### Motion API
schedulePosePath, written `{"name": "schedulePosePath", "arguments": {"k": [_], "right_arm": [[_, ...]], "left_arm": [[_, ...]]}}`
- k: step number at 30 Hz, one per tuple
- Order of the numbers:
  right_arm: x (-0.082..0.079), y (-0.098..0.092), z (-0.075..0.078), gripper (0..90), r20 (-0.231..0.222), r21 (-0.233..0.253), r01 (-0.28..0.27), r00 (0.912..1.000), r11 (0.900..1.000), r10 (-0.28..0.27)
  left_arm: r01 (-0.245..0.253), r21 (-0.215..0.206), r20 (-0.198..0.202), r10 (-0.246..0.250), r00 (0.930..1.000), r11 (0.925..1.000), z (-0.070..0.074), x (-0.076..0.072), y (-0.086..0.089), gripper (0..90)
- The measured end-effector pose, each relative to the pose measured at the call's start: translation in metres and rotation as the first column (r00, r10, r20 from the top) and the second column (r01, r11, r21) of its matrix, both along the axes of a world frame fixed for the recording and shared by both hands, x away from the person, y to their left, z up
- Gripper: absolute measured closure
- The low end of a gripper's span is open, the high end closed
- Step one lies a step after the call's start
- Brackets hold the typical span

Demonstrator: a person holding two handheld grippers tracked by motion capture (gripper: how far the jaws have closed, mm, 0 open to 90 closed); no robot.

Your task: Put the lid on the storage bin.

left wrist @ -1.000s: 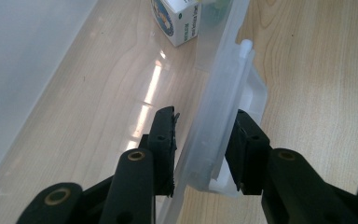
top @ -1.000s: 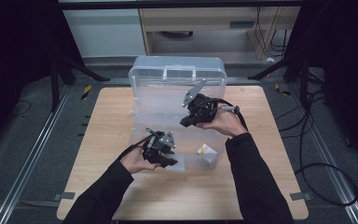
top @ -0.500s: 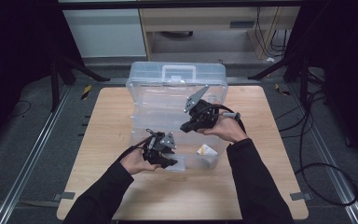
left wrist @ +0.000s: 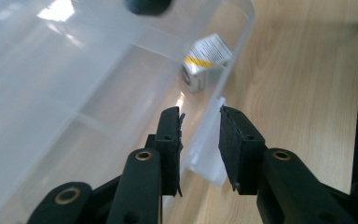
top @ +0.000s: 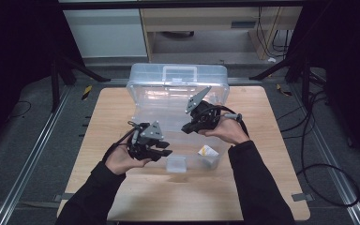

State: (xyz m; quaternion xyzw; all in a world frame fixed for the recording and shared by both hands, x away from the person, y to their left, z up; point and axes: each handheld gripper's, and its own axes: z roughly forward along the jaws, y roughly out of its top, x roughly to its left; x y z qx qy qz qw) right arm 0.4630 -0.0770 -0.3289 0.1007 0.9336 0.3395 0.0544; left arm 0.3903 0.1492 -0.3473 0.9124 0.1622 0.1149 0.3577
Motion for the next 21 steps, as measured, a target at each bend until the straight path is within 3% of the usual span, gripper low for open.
{"name": "schedulePosePath", "arguments": {"k": [3,5,11,13,17,21], "right_arm": [[0.000,0.000,0.000,87.4,-0.002,0.001,0.005,1.0000,1.000,-0.005],[0.000,0.000,0.000,87.3,-0.002,0.000,0.004,1.0000,1.000,-0.004],[-0.002,0.001,0.000,87.0,-0.001,-0.006,0.019,0.9998,1.000,-0.019],[-0.003,0.001,0.001,86.9,-0.001,-0.010,0.024,0.9997,1.000,-0.024],[-0.003,0.001,0.000,86.6,0.001,-0.003,0.030,0.9995,1.000,-0.030],[-0.005,0.000,-0.001,86.5,-0.001,0.000,0.039,0.9992,0.999,-0.039]], "left_arm": [[-0.046,-0.070,-0.027,0.045,0.9987,0.9965,0.007,0.004,0.011,71.8],[-0.111,-0.090,-0.010,0.110,0.9938,0.9898,0.011,0.007,0.020,72.9],[-0.223,-0.166,0.015,0.229,0.9734,0.9606,0.020,0.017,0.038,77.0],[-0.264,-0.187,0.024,0.273,0.9618,0.9464,0.024,0.020,0.044,78.5],[-0.337,-0.247,0.022,0.353,0.9355,0.9087,0.031,0.033,0.056,79.4],[-0.385,-0.252,0.007,0.399,0.9169,0.8879,0.035,0.047,0.063,81.1]]}}
